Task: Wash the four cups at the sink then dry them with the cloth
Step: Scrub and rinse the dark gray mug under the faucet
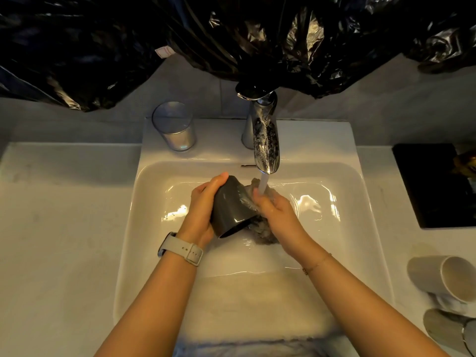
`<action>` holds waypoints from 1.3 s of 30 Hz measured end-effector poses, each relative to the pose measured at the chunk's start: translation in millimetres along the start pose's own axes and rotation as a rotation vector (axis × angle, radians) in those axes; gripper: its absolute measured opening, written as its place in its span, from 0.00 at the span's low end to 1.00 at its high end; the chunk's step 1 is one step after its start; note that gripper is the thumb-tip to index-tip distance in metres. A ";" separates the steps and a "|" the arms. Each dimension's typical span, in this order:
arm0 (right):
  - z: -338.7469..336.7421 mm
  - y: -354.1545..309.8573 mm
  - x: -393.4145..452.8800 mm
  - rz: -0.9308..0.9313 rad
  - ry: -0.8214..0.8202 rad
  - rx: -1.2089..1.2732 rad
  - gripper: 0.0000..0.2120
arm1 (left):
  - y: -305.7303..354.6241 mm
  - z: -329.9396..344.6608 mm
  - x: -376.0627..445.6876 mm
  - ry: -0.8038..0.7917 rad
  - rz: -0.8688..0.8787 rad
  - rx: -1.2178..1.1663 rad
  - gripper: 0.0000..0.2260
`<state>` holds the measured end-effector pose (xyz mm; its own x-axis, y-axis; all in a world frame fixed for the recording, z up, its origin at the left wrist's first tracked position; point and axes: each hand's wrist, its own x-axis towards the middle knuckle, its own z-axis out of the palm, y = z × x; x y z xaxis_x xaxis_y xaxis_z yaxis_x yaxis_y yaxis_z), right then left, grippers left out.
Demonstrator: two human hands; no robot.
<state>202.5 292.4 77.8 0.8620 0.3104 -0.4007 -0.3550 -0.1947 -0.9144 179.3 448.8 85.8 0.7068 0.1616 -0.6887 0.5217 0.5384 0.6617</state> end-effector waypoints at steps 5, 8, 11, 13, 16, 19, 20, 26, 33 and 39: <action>-11.3 1.3 1.8 0.093 -0.156 0.163 0.14 | 2.7 -3.1 3.2 -0.006 -0.111 -0.045 0.30; 3.3 -10.5 0.9 0.031 0.070 0.124 0.16 | 3.0 2.8 -1.3 -0.059 -0.147 -0.098 0.25; 14.5 -11.2 -4.7 0.025 0.169 0.165 0.17 | 3.0 -0.2 -2.3 -0.064 -0.093 -0.071 0.30; 19.6 -9.8 -10.6 0.016 0.158 0.191 0.15 | -3.7 -5.8 -6.4 -0.052 -0.042 -0.029 0.36; 20.7 -9.9 -17.8 -0.027 0.102 0.199 0.13 | -24.2 -12.1 -17.4 -0.021 0.002 -0.062 0.38; 14.6 -9.6 -23.1 -0.029 0.049 0.157 0.12 | -33.3 -16.5 -23.5 0.011 0.048 -0.189 0.29; 11.0 -10.7 -24.6 -0.019 0.055 0.152 0.11 | -31.9 -16.6 -26.4 0.011 0.067 -0.180 0.29; -4.2 -26.7 -16.5 0.119 0.005 0.128 0.15 | -19.1 -19.9 -31.7 -0.033 0.283 0.219 0.30; -4.4 -23.7 -7.0 0.430 -0.163 0.537 0.21 | -12.6 -23.3 -26.7 -0.064 0.322 0.275 0.35; -3.3 -13.2 -10.9 0.399 -0.192 0.459 0.21 | -11.3 -30.7 -23.9 -0.111 0.289 0.329 0.30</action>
<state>199.0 288.6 94.4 0.5661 0.4658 -0.6801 -0.7912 0.0754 -0.6069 141.9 464.2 85.7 0.8834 0.1668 -0.4380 0.4071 0.1899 0.8934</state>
